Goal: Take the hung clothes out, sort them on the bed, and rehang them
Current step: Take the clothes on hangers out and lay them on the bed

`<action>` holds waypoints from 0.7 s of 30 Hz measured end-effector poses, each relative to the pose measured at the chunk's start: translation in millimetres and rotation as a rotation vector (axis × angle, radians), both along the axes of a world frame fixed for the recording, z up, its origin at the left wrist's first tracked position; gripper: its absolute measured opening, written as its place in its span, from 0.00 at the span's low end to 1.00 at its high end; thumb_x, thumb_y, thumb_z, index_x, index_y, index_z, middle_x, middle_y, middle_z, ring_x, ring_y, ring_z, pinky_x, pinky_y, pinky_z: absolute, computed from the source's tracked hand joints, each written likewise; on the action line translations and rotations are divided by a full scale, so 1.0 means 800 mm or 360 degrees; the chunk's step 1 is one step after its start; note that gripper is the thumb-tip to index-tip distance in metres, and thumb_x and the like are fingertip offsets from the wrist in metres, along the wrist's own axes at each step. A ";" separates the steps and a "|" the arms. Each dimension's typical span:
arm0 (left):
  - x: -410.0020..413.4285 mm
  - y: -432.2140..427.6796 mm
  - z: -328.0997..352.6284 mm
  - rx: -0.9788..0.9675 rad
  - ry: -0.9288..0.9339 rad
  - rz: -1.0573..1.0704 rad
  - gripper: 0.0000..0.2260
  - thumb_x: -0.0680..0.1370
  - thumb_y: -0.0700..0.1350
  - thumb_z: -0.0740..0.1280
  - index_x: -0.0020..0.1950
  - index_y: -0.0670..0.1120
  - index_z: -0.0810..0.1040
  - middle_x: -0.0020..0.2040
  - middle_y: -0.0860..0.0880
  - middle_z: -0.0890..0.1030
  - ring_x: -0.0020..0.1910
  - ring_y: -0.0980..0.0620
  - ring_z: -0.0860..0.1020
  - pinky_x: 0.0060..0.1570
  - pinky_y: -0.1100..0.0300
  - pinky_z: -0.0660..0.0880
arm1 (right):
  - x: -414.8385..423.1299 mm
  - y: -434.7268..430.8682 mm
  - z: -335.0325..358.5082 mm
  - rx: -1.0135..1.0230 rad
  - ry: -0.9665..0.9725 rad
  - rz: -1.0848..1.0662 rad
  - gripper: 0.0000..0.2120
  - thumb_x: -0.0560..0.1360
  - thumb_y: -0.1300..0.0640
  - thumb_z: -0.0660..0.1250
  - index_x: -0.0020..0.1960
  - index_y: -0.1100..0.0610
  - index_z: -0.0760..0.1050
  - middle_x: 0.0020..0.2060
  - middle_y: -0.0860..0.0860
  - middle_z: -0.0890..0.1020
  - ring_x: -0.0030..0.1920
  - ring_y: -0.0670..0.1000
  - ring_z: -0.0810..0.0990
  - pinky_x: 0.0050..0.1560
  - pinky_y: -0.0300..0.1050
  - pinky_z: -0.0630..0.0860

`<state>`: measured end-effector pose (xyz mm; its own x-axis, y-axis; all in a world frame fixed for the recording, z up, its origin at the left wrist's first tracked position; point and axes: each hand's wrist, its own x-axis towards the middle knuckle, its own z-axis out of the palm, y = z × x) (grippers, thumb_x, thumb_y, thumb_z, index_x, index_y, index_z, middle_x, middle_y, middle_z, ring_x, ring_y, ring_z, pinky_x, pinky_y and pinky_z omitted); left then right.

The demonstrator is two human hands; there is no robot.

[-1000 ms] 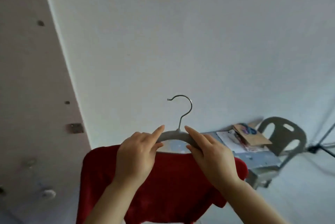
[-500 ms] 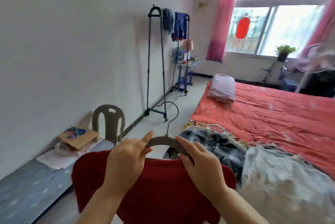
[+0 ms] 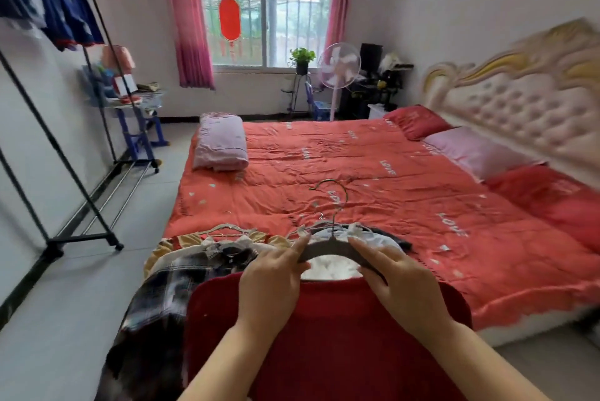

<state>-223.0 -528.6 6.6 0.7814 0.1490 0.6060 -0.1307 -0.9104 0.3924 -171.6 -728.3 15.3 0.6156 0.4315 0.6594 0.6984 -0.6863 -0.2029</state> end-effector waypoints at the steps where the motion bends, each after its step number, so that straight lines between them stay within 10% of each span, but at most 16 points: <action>1: 0.024 -0.006 -0.001 -0.0046 0.0013 -0.0061 0.21 0.64 0.48 0.71 0.56 0.53 0.81 0.36 0.55 0.82 0.35 0.53 0.80 0.31 0.65 0.75 | 0.018 -0.009 0.000 -0.0013 -0.0003 -0.0051 0.29 0.65 0.54 0.71 0.64 0.42 0.69 0.42 0.42 0.82 0.37 0.44 0.81 0.32 0.35 0.75; 21: 0.396 -0.077 -0.127 -0.0455 0.0698 -0.0098 0.24 0.77 0.52 0.65 0.71 0.62 0.62 0.57 0.56 0.78 0.59 0.58 0.72 0.53 0.64 0.68 | 0.389 -0.078 -0.132 -0.0071 0.0598 -0.0121 0.30 0.65 0.54 0.69 0.65 0.40 0.67 0.40 0.42 0.80 0.38 0.45 0.81 0.36 0.35 0.74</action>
<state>93.6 -590.3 -94.9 0.9650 0.2066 0.1617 0.0520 -0.7548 0.6538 139.3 -790.6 -90.4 0.8422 0.3985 0.3632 0.5277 -0.7472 -0.4041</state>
